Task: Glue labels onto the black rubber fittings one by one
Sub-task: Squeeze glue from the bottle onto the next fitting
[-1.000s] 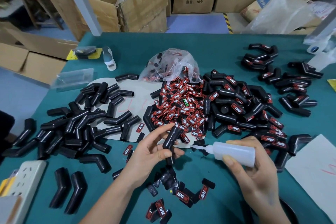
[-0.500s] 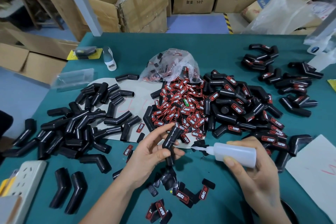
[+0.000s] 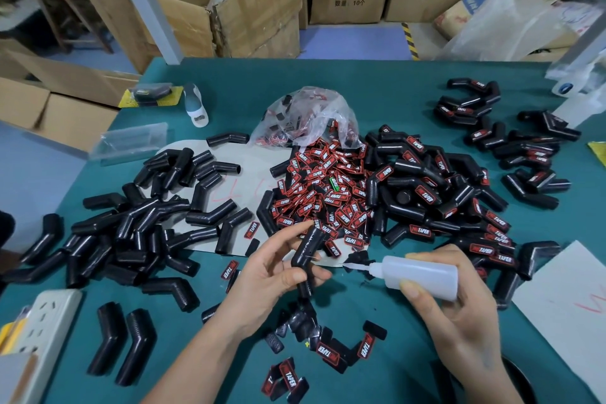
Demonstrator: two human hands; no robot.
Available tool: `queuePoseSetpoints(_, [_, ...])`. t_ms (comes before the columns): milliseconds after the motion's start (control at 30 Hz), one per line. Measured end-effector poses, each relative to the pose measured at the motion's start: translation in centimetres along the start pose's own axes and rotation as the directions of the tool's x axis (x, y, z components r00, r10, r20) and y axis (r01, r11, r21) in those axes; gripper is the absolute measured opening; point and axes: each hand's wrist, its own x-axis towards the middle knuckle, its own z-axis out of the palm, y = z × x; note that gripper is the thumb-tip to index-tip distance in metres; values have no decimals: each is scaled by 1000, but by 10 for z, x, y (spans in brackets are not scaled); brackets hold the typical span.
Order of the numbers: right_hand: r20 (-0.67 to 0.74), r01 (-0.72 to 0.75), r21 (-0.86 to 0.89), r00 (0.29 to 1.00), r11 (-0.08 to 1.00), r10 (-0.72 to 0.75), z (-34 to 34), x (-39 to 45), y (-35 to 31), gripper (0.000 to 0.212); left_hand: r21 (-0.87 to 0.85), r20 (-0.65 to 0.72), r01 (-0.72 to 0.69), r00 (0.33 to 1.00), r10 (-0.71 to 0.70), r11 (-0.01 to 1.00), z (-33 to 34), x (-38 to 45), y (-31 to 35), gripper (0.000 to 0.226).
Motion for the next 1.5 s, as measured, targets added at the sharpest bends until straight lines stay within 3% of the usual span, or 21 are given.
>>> queuePoseSetpoints(1500, [-48,-10,13,999,1000,10,-4,0,4,23,-26,15,-6,1000,7,1000,-1,-1,-1,72])
